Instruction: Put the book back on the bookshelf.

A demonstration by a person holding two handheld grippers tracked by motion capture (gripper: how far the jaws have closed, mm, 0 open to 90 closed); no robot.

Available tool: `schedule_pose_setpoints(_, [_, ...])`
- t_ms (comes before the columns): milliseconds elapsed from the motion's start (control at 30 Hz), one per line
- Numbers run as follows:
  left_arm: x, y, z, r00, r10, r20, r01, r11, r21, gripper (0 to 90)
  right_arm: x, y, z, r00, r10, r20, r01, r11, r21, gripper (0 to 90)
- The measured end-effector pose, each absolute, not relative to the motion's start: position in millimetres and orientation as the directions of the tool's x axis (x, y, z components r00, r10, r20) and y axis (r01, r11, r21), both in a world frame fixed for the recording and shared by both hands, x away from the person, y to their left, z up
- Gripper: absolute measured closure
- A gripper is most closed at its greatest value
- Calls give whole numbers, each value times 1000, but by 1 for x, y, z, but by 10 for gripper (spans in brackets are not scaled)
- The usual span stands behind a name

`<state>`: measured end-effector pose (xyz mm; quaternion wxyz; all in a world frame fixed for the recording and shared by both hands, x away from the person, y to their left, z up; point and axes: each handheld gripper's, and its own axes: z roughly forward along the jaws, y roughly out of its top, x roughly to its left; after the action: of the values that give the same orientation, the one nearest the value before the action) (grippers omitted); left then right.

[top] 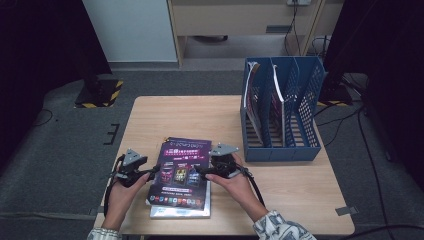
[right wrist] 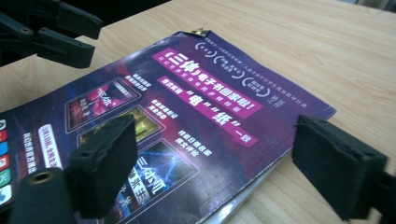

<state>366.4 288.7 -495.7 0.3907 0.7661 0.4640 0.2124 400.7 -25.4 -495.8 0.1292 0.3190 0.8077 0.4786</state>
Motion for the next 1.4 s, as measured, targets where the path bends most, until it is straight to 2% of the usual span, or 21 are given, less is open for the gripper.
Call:
schedule_pose_setpoints(133, [367,286,-498,495,868,-34,545,-280,791,366,400,-25,-496,-766,637,84,388,355,851,162])
schedule_pose_setpoints(567, [383,276,-514,523,851,-59,580,-304,756,376,405,-31,-501,-757,642,116,427,354,832,146])
schedule_pose_setpoints(667, [383,275,-513,537,841,-67,576,-308,757,438,406,-32,-504,-755,643,129,445,357,821,144])
schedule_pose_setpoints(933, [382,272,-511,549,835,-31,566,-344,750,448,408,-32,-512,-758,638,135,465,384,798,135])
schedule_pose_setpoints(1067, [382,267,-510,576,816,-55,559,-344,754,469,410,-34,-515,-754,639,152,483,383,788,126])
schedule_pose_setpoints(1200, [381,258,-511,595,804,-19,541,-383,749,464,411,-37,-516,-751,641,159,497,390,775,112])
schedule_pose_setpoints(1400, [381,258,-512,592,805,-33,547,-372,750,460,417,-43,-522,-728,663,177,531,381,757,95])
